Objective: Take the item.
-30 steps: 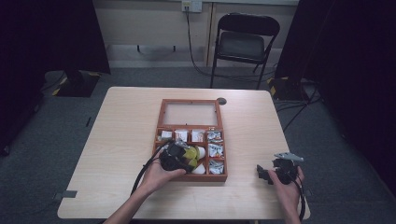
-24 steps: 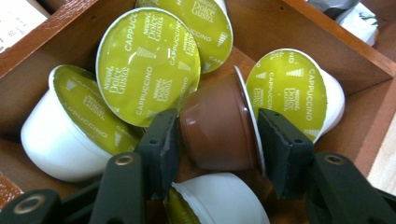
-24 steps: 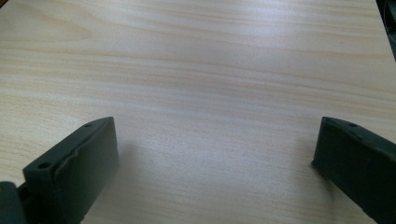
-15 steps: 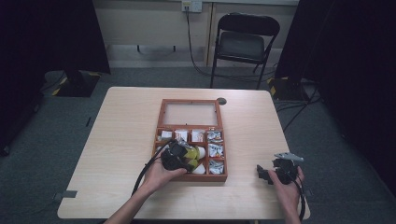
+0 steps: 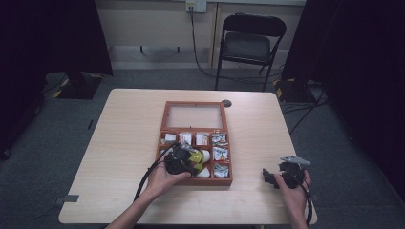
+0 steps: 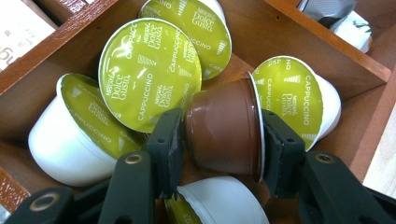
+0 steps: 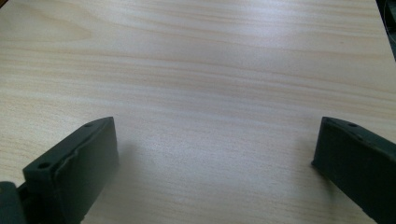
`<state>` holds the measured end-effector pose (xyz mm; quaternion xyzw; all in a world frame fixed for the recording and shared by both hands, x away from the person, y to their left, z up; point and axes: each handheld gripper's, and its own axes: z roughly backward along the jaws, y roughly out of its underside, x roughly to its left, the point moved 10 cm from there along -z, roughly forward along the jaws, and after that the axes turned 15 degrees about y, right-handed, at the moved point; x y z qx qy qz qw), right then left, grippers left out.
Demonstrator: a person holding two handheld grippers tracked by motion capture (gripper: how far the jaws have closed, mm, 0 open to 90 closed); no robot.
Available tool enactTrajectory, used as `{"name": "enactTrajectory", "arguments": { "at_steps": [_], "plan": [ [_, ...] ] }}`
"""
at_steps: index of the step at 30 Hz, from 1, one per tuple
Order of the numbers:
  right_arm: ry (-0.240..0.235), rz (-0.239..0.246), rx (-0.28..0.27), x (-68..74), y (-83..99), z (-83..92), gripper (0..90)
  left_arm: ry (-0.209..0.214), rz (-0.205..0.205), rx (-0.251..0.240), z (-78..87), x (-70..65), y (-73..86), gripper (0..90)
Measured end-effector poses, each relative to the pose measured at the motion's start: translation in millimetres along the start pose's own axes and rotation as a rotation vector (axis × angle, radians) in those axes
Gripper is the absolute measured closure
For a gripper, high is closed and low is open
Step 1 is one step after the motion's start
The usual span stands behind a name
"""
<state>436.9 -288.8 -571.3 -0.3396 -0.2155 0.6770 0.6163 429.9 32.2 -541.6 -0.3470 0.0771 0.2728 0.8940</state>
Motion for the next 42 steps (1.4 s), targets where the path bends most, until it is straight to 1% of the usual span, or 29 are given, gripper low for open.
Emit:
{"name": "enactTrajectory", "arguments": {
  "at_steps": [2, 4, 5, 7, 8, 10, 11, 23, 25, 27, 29, 30, 34, 36, 37, 38, 39, 40, 41, 42],
  "plan": [
    [0.0, 0.0, 0.0, 0.0, 0.0, 0.0, 0.0, 0.009, 0.006, -0.012, 0.6, -0.7, -0.8, 54.4],
    [0.0, 0.0, 0.0, 0.0, 0.0, 0.0, 0.0, 0.014, 0.002, -0.027, 1.2, -0.9, -1.9, 54.5],
    [0.0, 0.0, 0.0, 0.0, 0.0, 0.0, 0.0, 0.007, 0.0, -0.028, 1.6, -0.6, -2.0, 54.5],
    [0.0, 0.0, 0.0, 0.0, 0.0, 0.0, 0.0, 0.007, 0.008, -0.032, 1.9, -0.1, -1.8, 54.5],
    [0.0, 0.0, 0.0, 0.0, 0.0, 0.0, 0.0, 0.003, 0.01, -0.041, 2.2, 0.1, -2.5, 54.5],
    [0.0, 0.0, 0.0, 0.0, 0.0, 0.0, 0.0, 0.008, -0.001, -0.044, 3.5, -0.4, -2.8, 54.5],
    [0.0, 0.0, 0.0, 0.0, 0.0, 0.0, 0.0, 0.009, -0.005, -0.054, 3.6, -0.6, -3.6, 54.5],
    [0.0, 0.0, 0.0, 0.0, 0.0, 0.0, 0.0, 0.016, -0.002, -0.07, 4.8, -0.6, -4.7, 54.5],
    [0.0, 0.0, 0.0, 0.0, 0.0, 0.0, 0.0, 0.01, -0.004, -0.074, 5.2, 0.0, -5.0, 54.5],
    [0.0, 0.0, 0.0, 0.0, 0.0, 0.0, 0.0, 0.016, -0.006, -0.077, 5.9, -0.5, -5.4, 54.5],
    [0.0, 0.0, 0.0, 0.0, 0.0, 0.0, 0.0, 0.008, -0.008, -0.078, 6.7, -0.5, -5.8, 54.5],
    [0.0, 0.0, 0.0, 0.0, 0.0, 0.0, 0.0, 0.021, -0.014, -0.089, 7.0, -1.6, -7.0, 54.5],
    [0.0, 0.0, 0.0, 0.0, 0.0, 0.0, 0.0, 0.021, -0.015, -0.115, 10.0, -3.7, -10.4, 54.5],
    [0.0, 0.0, 0.0, 0.0, 0.0, 0.0, 0.0, 0.023, -0.02, -0.117, 11.7, -3.9, -11.0, 54.5],
    [0.0, 0.0, 0.0, 0.0, 0.0, 0.0, 0.0, 0.027, -0.015, -0.123, 12.6, -4.4, -11.8, 54.4],
    [0.0, 0.0, 0.0, 0.0, 0.0, 0.0, 0.0, 0.026, -0.021, -0.125, 13.4, -4.2, -12.2, 54.5],
    [0.0, 0.0, 0.0, 0.0, 0.0, 0.0, 0.0, 0.035, -0.021, -0.119, 14.4, -5.2, -11.8, 54.5],
    [0.0, 0.0, 0.0, 0.0, 0.0, 0.0, 0.0, 0.033, -0.029, -0.124, 14.9, -4.9, -12.5, 54.5],
    [0.0, 0.0, 0.0, 0.0, 0.0, 0.0, 0.0, 0.031, -0.027, -0.14, 15.0, -5.5, -13.7, 54.5],
    [0.0, 0.0, 0.0, 0.0, 0.0, 0.0, 0.0, 0.039, -0.026, -0.141, 15.4, -6.5, -13.8, 54.5]
  ]
}}
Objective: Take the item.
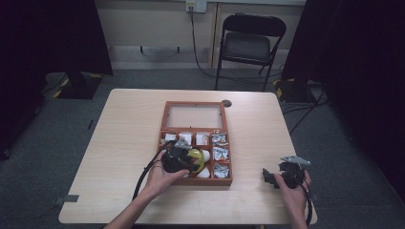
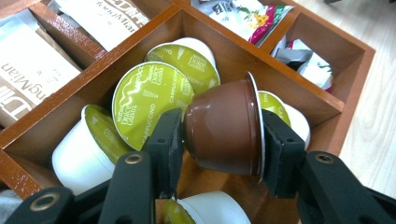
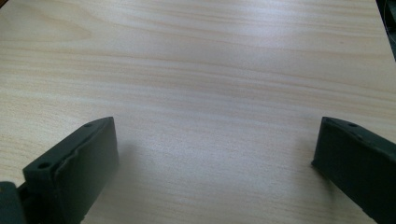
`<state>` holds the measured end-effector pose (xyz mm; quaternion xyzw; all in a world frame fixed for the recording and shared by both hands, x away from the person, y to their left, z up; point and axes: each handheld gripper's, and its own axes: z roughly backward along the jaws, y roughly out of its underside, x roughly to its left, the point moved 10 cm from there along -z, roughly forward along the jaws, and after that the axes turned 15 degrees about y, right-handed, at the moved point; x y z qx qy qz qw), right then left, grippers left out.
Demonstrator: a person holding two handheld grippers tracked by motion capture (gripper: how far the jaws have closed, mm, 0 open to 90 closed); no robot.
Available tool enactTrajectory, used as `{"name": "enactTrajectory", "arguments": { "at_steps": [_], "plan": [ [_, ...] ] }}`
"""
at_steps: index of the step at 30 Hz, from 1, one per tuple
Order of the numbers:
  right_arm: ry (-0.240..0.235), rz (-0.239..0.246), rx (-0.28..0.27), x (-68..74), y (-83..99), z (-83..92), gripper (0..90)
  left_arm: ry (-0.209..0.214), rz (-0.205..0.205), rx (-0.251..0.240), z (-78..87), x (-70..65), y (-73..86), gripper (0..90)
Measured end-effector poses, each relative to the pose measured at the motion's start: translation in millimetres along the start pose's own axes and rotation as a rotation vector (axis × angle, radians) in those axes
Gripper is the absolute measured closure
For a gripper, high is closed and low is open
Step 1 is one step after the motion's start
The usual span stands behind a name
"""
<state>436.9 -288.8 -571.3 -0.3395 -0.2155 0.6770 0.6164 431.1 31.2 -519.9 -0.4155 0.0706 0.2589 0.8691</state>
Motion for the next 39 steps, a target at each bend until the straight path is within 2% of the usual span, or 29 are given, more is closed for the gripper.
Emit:
{"name": "enactTrajectory", "arguments": {
  "at_steps": [9, 16, 22, 36, 39],
  "plan": [
    [0.0, 0.0, 0.0, 0.0, 0.0, 0.0, 0.0, 0.004, -0.021, -0.014, 2.5, -2.5, -3.0, 54.5],
    [0.0, 0.0, 0.0, 0.0, 0.0, 0.0, 0.0, 0.026, -0.013, -0.053, 9.6, -3.7, -8.0, 54.5],
    [0.0, 0.0, 0.0, 0.0, 0.0, 0.0, 0.0, 0.03, -0.033, -0.083, 19.7, -4.2, -15.0, 54.5],
    [0.0, 0.0, 0.0, 0.0, 0.0, 0.0, 0.0, 0.051, -0.041, -0.112, 26.2, -12.1, -20.7, 54.5],
    [0.0, 0.0, 0.0, 0.0, 0.0, 0.0, 0.0, 0.051, -0.052, -0.11, 27.9, -12.8, -21.6, 54.5]
  ]
}}
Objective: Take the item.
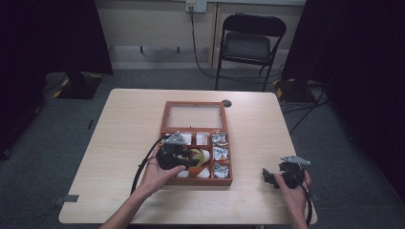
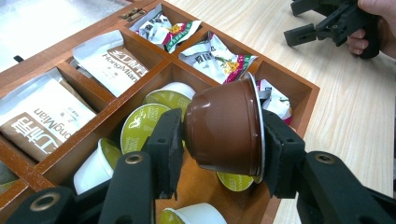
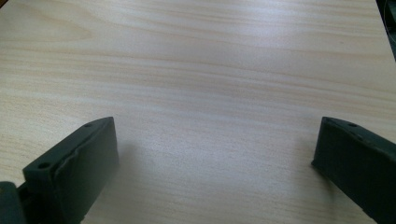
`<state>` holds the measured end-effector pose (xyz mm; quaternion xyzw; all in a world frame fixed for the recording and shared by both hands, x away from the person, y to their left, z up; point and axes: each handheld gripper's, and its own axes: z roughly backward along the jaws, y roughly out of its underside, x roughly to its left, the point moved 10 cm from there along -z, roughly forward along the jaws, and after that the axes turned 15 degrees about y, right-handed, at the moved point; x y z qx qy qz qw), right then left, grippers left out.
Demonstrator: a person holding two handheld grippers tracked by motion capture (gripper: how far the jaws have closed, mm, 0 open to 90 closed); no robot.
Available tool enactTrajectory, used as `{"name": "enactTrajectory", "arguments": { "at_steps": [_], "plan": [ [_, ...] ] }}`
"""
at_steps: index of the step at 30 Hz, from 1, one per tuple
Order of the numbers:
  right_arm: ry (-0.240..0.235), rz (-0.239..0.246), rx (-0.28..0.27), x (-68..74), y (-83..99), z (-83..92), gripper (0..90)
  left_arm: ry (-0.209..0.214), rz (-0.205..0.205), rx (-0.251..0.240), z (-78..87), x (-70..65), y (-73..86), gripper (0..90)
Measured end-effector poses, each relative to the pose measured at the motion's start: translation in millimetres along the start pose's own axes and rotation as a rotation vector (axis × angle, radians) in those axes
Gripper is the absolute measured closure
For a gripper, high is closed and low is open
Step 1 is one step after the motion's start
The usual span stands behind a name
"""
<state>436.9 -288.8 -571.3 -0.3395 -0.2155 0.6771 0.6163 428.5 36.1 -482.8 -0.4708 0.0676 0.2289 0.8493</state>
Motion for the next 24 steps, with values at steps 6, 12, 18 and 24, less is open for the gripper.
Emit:
{"name": "enactTrajectory", "arguments": {
  "at_steps": [6, 12, 18, 24],
  "plan": [
    [0.0, 0.0, 0.0, 0.0, 0.0, 0.0, 0.0, -0.01, -0.005, -0.006, 4.4, 0.1, -2.1, 54.5],
    [0.0, 0.0, 0.0, 0.0, 0.0, 0.0, 0.0, -0.023, -0.028, -0.008, 11.4, -1.4, -4.7, 54.4],
    [-0.001, 0.002, 0.0, 0.0, -0.1, -0.1, 0.0, -0.024, -0.031, -0.035, 21.0, -1.5, -10.7, 54.4],
    [-0.002, 0.001, 0.0, 0.0, -0.1, 0.0, 0.0, -0.037, -0.024, -0.05, 29.4, 2.7, -10.7, 54.4]
  ]
}}
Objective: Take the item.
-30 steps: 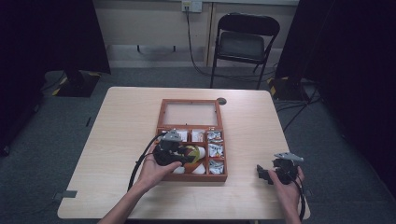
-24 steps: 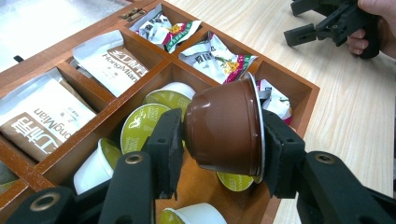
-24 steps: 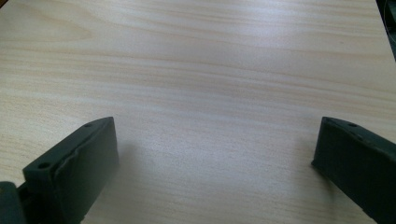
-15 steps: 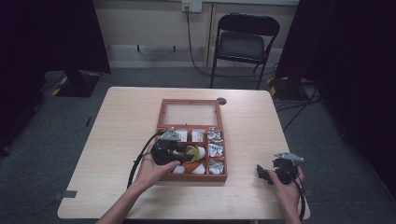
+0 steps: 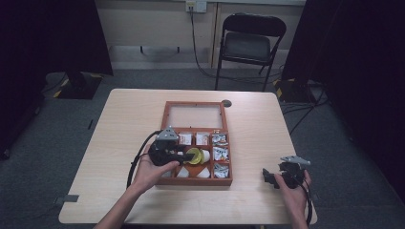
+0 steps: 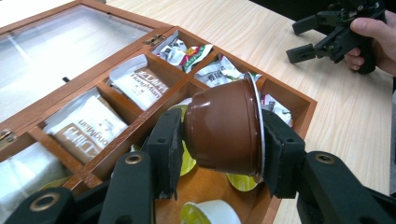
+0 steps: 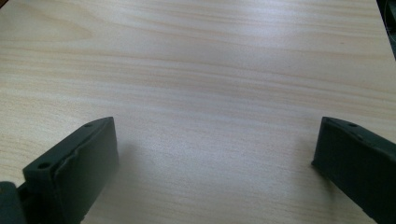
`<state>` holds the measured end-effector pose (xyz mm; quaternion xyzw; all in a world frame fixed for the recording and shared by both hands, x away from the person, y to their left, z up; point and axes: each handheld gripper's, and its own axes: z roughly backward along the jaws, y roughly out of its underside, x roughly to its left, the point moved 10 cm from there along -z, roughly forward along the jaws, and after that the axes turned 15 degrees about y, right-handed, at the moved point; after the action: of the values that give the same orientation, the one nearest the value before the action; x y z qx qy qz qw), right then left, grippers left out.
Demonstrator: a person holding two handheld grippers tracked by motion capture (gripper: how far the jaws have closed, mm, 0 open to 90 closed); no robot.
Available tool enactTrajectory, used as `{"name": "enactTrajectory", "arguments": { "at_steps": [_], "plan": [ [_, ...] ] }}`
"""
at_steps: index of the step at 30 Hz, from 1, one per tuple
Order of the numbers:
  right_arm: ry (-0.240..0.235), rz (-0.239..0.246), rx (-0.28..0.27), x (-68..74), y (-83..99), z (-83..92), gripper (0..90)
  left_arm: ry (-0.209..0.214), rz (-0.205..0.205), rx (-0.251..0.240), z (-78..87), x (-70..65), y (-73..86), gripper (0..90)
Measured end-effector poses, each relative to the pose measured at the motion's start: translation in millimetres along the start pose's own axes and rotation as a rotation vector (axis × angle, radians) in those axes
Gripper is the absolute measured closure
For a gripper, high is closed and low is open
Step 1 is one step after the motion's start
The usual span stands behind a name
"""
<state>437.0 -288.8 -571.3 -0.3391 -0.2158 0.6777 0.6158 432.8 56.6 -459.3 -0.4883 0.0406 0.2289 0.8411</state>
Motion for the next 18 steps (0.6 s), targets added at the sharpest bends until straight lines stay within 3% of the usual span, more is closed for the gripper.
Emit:
{"name": "enactTrajectory", "arguments": {
  "at_steps": [10, 18],
  "plan": [
    [0.0, 0.0, 0.0, 0.0, 0.0, -0.1, 0.0, -0.014, 0.017, -0.033, 15.5, 7.6, -1.8, 54.4],
    [-0.001, 0.002, -0.001, 0.0, -0.1, -0.1, 0.0, -0.054, 0.024, -0.073, 34.7, 18.6, -4.2, 54.4]
  ]
}}
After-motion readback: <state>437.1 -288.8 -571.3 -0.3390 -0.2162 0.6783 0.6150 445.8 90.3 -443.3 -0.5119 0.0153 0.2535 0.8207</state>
